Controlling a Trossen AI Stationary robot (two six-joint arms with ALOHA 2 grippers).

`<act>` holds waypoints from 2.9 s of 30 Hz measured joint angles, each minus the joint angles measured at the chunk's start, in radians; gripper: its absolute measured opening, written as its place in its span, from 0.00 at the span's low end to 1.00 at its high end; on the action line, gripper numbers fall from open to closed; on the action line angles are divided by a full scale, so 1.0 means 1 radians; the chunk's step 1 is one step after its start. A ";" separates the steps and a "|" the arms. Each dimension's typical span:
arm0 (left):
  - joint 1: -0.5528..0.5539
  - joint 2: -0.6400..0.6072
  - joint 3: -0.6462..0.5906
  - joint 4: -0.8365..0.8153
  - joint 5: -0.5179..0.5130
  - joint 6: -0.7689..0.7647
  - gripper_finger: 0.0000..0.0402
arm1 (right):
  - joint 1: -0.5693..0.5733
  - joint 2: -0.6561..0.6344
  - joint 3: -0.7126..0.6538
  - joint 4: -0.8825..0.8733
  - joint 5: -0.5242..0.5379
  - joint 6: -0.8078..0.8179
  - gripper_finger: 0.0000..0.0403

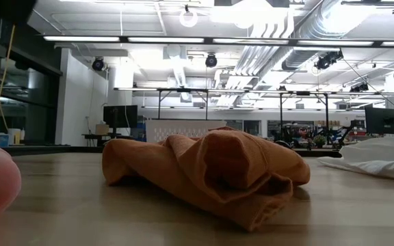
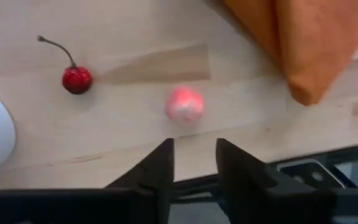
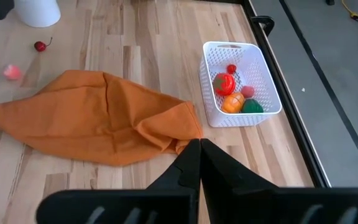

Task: Pick and placing Produce into tupperware
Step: Put the pink peach into the white basket

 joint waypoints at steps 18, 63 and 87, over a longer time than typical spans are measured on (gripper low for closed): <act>0.000 -0.001 -0.105 0.137 0.015 0.039 0.38 | 0.000 0.000 0.000 0.002 -0.027 0.010 0.00; 0.000 -0.001 -0.168 0.203 0.019 0.010 0.55 | 0.000 0.000 0.000 0.002 -0.031 0.012 0.00; 0.014 -0.001 -0.168 0.171 -0.011 0.027 0.54 | 0.000 0.000 0.000 0.002 -0.030 0.004 0.00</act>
